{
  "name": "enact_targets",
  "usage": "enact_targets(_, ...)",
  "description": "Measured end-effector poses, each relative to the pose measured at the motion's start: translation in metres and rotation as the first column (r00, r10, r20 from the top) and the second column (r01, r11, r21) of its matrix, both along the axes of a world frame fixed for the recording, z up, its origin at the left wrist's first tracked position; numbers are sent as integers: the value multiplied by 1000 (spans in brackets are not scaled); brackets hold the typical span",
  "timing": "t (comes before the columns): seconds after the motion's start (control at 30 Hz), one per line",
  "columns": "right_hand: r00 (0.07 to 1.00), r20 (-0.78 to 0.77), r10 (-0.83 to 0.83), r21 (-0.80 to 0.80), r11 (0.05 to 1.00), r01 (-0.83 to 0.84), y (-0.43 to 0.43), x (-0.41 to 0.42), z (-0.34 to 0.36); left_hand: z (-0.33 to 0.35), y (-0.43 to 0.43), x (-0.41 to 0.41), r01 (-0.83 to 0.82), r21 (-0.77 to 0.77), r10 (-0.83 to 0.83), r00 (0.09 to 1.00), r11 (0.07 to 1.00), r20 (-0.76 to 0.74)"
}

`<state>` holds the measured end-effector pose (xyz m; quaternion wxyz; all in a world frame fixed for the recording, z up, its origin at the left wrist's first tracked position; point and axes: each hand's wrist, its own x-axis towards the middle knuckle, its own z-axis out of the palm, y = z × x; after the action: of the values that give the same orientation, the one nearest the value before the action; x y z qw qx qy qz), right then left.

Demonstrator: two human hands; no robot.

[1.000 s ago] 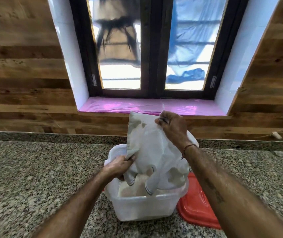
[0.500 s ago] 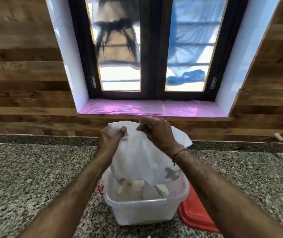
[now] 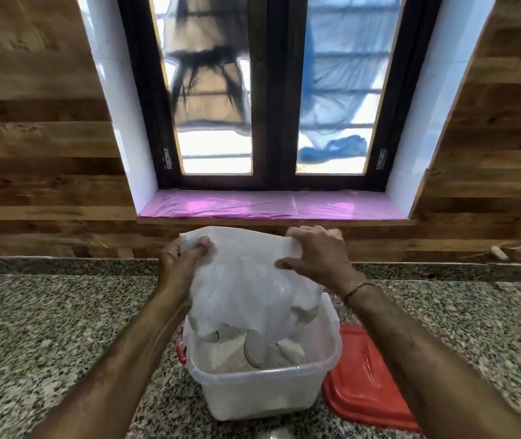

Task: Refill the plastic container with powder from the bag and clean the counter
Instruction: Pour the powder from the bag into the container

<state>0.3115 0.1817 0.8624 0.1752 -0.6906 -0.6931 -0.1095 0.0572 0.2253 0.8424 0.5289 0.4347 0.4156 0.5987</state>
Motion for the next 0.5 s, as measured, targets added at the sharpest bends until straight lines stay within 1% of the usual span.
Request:
enact_targets(0.03,988,-147,-35,-126,992,16,-7,13,4,-1,-1,-5,8,-3,-8,999,1000,46)
enact_targets(0.07,918,-389,-75,-220,975,-14,-15,24,6,-2,-1,-10,20,-4,-20,997,1000,70)
enact_targets(0.1,803,-588,-98,-238,970,-56,-22,34,2,-5,-1,-13,34,-4,-34,997,999,67)
enact_targets(0.13,737,-670,-84,-178,983,-50,-28,39,-3,-7,-1,-15,43,1,-43,999,999,32)
enact_targets(0.17,783,-621,-40,-72,997,-6,-32,38,-10,-10,-1,-14,45,11,-45,999,999,-8)
enact_targets(0.2,878,-479,-4,42,999,28,-34,35,-18,-12,-2,-13,33,20,-32,999,999,-43)
enact_targets(0.23,951,-308,16,161,986,35,-35,30,-26,-12,-3,-12,10,21,-8,998,1000,-62)
enact_targets(0.27,980,-195,26,247,969,24,-38,24,-28,-12,-3,-12,-13,17,14,998,1000,-64)
enact_targets(0.3,981,-189,32,269,963,21,-38,22,-28,-12,-1,-14,-30,-1,30,998,1000,-53)
enact_targets(0.33,963,-268,24,213,976,35,-40,23,-21,-13,0,-18,-52,-34,51,998,998,-32)
enact_targets(0.37,916,-402,-3,83,996,39,-41,30,-17,-14,2,-24,-76,-86,76,997,993,-1)
enact_targets(0.4,827,-562,-29,-71,997,-13,-42,40,-14,-17,5,-30,-91,-146,97,995,985,38)
enact_targets(0.43,698,-715,-34,-160,980,-117,-44,51,-16,-21,9,-36,-94,-204,112,991,974,77)
enact_targets(0.47,547,-837,-6,-143,968,-208,-46,58,-22,-24,10,-40,-92,-254,124,986,963,113)
enact_targets(0.5,403,-915,21,-81,969,-234,-46,63,-32,-26,11,-41,-86,-291,133,981,953,143)
